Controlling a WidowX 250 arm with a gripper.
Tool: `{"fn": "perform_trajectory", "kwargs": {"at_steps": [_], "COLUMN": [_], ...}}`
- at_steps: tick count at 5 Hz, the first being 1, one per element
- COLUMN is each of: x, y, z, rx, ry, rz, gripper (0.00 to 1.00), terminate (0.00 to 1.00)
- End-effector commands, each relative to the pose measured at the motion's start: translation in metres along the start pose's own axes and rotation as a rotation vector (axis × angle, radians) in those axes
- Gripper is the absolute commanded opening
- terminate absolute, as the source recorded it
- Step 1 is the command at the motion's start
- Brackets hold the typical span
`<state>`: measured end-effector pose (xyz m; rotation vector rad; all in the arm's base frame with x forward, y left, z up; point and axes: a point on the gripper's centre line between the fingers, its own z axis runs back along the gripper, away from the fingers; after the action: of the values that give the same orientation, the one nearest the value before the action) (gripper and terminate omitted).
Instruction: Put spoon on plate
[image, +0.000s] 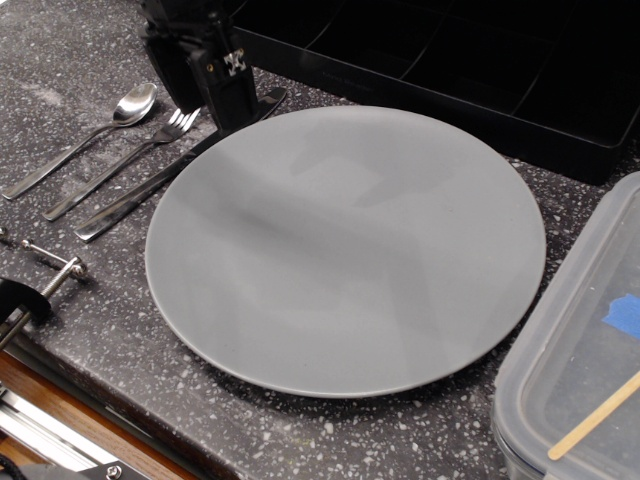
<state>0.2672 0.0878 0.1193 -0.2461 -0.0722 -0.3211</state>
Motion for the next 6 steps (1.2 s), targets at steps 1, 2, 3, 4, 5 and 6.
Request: {"fn": "perform_trajectory", "kwargs": {"at_steps": [1, 2, 3, 4, 5, 6], "x": [-0.008, -0.024, -0.031, -0.042, -0.056, -0.060], "y": [0.055, 0.094, 0.130, 0.160, 0.185, 0.195], "z": [0.045, 0.050, 0.059, 0.054, 0.036, 0.018], "rx": [0.131, 0.225, 0.278, 0.324, 0.383, 0.372], "ry": [-0.081, -0.065, -0.061, -0.011, 0.028, 0.058], "rz": [0.029, 0.067, 0.085, 0.103, 0.093, 0.097], "gripper": [1.00, 1.00, 1.00, 1.00, 1.00, 1.00], "terminate": [0.00, 0.00, 0.00, 0.00, 0.00, 0.00]}}
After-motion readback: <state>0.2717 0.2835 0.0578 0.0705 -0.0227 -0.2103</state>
